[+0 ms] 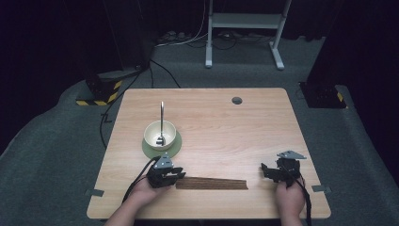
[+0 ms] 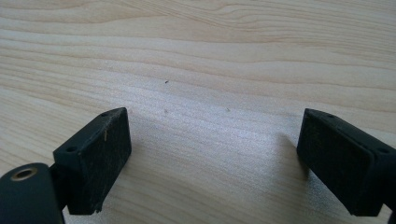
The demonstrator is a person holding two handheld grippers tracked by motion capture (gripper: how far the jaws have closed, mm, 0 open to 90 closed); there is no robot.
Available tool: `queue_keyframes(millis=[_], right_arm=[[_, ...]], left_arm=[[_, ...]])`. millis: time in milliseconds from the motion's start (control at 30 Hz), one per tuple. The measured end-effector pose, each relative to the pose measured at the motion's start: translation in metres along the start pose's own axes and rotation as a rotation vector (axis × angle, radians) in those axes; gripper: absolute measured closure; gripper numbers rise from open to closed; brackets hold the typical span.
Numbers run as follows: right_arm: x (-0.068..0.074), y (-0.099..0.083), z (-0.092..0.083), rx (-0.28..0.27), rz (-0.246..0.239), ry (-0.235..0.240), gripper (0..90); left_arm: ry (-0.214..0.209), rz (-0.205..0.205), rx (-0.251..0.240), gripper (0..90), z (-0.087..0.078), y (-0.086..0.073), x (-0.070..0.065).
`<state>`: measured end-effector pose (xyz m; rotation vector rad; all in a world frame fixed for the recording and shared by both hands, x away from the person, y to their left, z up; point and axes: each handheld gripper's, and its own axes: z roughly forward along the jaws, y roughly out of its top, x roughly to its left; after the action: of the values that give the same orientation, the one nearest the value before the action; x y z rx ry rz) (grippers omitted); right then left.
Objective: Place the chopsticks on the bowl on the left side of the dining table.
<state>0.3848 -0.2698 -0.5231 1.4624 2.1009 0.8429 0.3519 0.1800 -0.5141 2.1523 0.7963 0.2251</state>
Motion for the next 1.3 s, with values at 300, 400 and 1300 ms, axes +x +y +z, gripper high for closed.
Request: queue_keyframes(millis=[300,400,1300], right_arm=[[0.0013,-0.0001,-0.0006,0.007,0.011,0.008,10.2],[0.0012,0.0000,-0.0003,0.003,0.005,0.008,10.2],[0.0021,-0.0001,-0.0006,0.005,0.004,0.016,10.4]], left_arm=[[-0.004,0.016,0.023,69.7,0.0013,-0.0006,-0.0015],[-0.009,0.011,0.026,69.6,0.0025,-0.0009,-0.0009],[0.030,-0.012,0.031,70.3,0.0074,-0.0008,0.0012]])
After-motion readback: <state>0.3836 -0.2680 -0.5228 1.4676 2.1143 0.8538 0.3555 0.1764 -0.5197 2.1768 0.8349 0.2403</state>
